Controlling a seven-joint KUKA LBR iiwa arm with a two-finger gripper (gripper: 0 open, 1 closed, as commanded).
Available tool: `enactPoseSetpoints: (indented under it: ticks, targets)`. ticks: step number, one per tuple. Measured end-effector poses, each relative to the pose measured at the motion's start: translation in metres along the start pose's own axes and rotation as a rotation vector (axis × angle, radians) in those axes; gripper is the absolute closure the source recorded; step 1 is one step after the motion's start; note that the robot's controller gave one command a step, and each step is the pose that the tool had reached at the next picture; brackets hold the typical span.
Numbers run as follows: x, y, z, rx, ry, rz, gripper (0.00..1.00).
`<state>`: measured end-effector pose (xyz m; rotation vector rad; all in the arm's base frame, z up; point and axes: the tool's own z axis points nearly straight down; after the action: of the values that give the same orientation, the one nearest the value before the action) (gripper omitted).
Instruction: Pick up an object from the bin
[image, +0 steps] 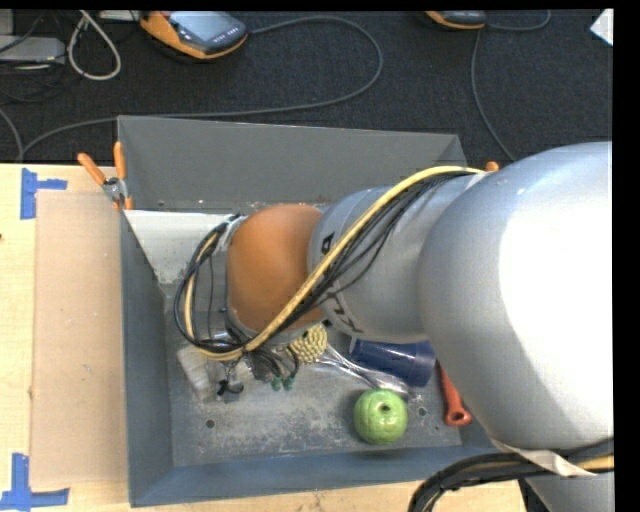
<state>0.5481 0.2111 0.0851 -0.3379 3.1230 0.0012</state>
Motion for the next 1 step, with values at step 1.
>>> enactPoseSetpoints:
  ticks: [1]
  targets:
    - [0.0, -0.0001, 0.0, 0.0, 0.0, 0.002, 1.0]
